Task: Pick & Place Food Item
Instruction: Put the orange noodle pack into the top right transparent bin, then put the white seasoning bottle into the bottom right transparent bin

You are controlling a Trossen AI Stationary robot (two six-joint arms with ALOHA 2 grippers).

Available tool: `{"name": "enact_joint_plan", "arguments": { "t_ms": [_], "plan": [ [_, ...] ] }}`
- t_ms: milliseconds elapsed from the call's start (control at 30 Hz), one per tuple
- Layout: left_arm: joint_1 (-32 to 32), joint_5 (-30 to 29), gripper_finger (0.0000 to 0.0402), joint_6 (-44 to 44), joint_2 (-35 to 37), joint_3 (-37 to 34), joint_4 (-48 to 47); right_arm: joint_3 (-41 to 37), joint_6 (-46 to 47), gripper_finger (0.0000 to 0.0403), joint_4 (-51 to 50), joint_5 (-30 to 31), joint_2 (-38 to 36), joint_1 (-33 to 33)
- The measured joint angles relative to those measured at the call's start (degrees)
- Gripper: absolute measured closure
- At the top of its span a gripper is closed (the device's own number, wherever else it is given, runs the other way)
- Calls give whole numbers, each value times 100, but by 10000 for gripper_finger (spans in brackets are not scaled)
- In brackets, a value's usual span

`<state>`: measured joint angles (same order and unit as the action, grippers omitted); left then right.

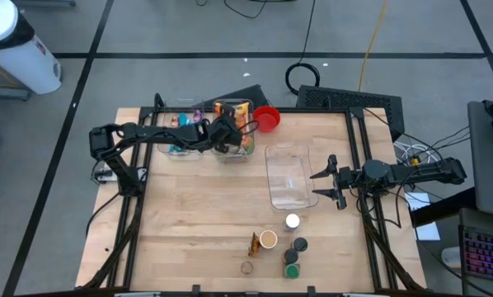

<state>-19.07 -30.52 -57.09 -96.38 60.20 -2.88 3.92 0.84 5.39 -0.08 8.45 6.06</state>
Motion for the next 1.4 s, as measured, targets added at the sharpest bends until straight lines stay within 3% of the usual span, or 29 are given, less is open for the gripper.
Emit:
{"name": "enact_joint_plan", "arguments": {
  "t_ms": [200,533,633,833,933,1033,1233,1400],
  "plan": [
    [94,-536,146,874,81,0,13,0,0,187,0,1,-1,-1],
    [513,479,110,2124,862,-2,-58,0,0,187,1,1,-2,-2],
    [511,1576,113,2817,1442,-2,-223,0,0,187,0,1,-2,-2],
    [79,4679,114,3789,2666,-53,-1103,0,0,184,0,2,-2,1],
    [-4,5609,112,3882,3272,-492,-1078,0,0,185,0,1,-1,0],
    [72,5658,114,4134,3946,-1289,-512,0,0,187,0,1,-2,0],
    [255,4514,115,4835,5575,-2942,682,0,0,184,0,2,-2,-1],
    [256,4197,117,5111,6662,-3812,1054,0,0,186,-2,0,-1,-1]
  ]
}}
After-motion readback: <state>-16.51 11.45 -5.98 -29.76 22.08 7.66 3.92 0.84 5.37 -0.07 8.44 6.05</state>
